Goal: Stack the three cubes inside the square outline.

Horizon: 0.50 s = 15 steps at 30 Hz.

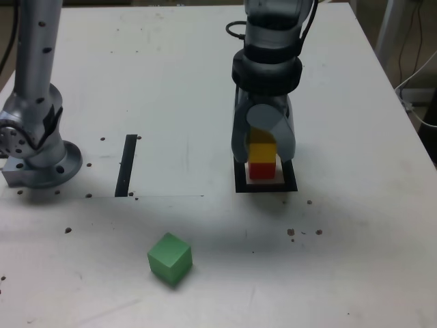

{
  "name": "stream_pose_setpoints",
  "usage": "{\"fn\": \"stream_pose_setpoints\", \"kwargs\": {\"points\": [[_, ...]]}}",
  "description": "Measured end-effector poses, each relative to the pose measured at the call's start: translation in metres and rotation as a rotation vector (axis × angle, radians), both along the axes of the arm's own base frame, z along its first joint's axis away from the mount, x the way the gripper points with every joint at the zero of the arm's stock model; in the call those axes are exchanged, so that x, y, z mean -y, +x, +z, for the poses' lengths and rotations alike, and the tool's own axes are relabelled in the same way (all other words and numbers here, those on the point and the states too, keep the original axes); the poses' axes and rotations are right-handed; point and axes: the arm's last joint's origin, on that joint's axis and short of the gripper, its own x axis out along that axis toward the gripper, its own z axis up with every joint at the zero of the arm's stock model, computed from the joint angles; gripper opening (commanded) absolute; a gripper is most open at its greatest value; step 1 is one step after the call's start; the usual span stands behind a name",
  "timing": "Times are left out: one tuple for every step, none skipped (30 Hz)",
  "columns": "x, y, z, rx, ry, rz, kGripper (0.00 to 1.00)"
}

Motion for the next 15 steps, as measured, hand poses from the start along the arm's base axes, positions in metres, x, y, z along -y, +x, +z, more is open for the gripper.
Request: {"fn": "stream_pose_setpoints", "kwargs": {"points": [[-0.0001, 0.0002, 0.0, 0.002, 0.003, 0.0, 0.3], [-0.0003, 0.0003, -0.0002, 0.004, 0.006, 0.0, 0.31], [-0.0004, 0.0004, -0.0003, 0.005, 0.009, -0.001, 0.33], [-0.0005, 0.0003, -0.0003, 0.007, 0.011, -0.001, 0.37], [-0.0005, 0.0001, -0.0005, 0.008, 0.012, -0.001, 0.41], [-0.0004, -0.0001, -0.0006, 0.01, 0.013, -0.002, 0.46], [-0.0005, -0.0004, -0.0006, 0.013, 0.015, -0.002, 0.51], [-0.0006, -0.0007, -0.0008, 0.015, 0.016, -0.002, 0.56], [-0.0007, -0.0012, -0.0012, 0.017, 0.018, -0.002, 0.61], [-0.0008, -0.0015, -0.0015, 0.02, 0.019, -0.002, 0.65], [-0.0009, -0.0016, -0.0024, 0.022, 0.022, -0.003, 0.69], [-0.0011, -0.0015, -0.0038, 0.022, 0.026, -0.003, 0.74], [-0.0013, -0.0018, -0.0049, 0.021, 0.03, -0.003, 0.79], [-0.0015, -0.0019, -0.0052, 0.02, 0.033, -0.003, 0.85], [-0.0017, -0.002, -0.0054, 0.02, 0.037, -0.003, 0.9]]}}
